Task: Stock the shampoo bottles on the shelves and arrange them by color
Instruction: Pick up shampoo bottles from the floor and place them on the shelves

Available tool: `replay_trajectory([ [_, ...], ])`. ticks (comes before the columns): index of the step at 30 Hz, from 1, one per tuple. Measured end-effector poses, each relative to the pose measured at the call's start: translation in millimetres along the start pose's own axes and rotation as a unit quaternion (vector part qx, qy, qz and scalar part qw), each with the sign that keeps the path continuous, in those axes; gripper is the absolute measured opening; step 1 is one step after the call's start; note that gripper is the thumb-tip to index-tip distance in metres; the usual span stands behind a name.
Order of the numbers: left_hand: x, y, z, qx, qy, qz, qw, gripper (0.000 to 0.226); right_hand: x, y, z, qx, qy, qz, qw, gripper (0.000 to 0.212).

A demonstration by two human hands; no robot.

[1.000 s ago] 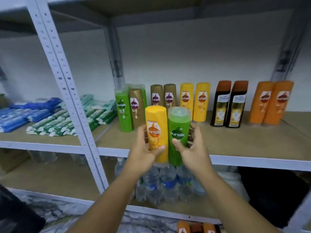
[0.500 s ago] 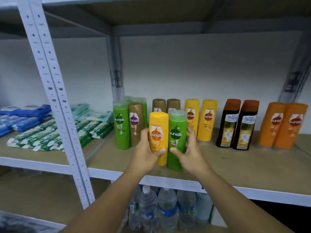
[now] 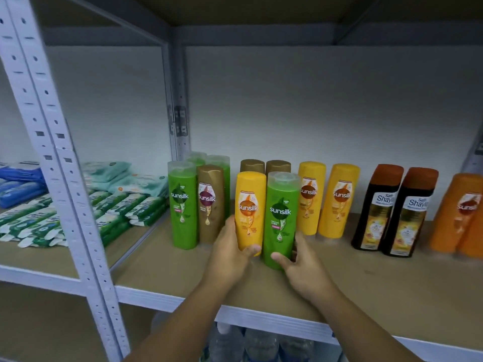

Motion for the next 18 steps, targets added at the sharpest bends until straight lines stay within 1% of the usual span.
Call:
replay_trajectory([
  [3,-4,9,-8,-0.02,-0.004,0.012,1.0,0.065,-1,1,9,0.034,-0.001,0.013,0.999,0.056],
  [7,-4,10,-9,-0.025,-0.011,0.023,0.999,0.056,-1,2,10,0.066,-0.019,0.028,0.997,0.065],
  [11,-1,8,-7,-0.041,-0.024,0.032,0.998,0.059,1,2,8,0.051,-0.014,0.03,0.998,0.07],
  [15,-4,7,-13,-0.045,-0.043,-0.012,0.998,0.064,2,-1,7,0.031,0.014,0.031,0.999,0.073],
  [18,-8,7,-20,-0.049,-0.04,-0.012,0.998,0.061,2,-1,7,0.028,0.024,0.028,0.999,0.069],
])
Point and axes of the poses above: each hand's wrist, its own x-axis away from the middle knuckle, its own y-axis out of the palm, z = x × y, the point moved 2 cm from there along -x, towards the middle knuckle, and after that the axes turned 14 degrees about -y, right-handed, at the moved point
